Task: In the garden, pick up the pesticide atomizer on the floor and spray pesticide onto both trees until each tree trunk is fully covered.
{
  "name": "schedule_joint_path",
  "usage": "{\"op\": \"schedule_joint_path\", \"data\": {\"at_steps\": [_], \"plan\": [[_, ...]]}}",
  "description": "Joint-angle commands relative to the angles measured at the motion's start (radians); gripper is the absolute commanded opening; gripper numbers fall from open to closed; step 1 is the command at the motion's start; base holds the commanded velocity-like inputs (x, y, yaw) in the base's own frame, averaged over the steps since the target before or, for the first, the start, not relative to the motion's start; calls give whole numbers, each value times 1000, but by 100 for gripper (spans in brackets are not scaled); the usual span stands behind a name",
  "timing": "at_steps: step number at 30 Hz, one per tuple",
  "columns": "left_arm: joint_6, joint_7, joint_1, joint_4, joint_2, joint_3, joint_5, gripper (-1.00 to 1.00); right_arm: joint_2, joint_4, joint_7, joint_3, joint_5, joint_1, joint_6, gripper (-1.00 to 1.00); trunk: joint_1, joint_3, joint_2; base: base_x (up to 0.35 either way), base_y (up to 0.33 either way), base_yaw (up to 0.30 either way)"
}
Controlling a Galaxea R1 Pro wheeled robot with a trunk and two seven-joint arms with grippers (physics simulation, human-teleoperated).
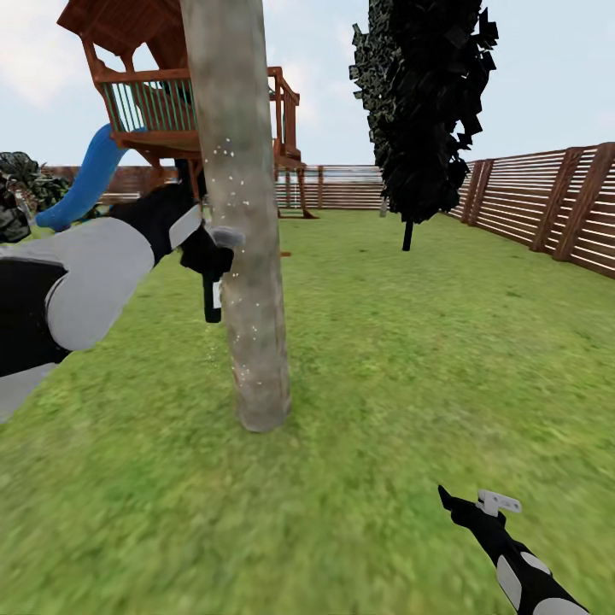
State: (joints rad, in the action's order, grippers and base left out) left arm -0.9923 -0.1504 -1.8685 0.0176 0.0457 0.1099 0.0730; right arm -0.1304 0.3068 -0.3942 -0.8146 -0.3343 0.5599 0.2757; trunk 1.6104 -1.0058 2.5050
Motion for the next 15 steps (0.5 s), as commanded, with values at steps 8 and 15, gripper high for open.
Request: {"op": "schedule_joint_path", "data": {"at_steps": [8, 15], "plan": [[32, -1, 252, 2, -6, -1, 2, -100, 0, 0, 0, 0, 0, 0, 0, 100, 0, 0, 0, 0, 0, 0], [175, -1, 432, 2, -31, -1, 0, -100, 0, 1, 0, 0, 0, 0, 0, 100, 0, 0, 0, 0, 0, 0]]}}
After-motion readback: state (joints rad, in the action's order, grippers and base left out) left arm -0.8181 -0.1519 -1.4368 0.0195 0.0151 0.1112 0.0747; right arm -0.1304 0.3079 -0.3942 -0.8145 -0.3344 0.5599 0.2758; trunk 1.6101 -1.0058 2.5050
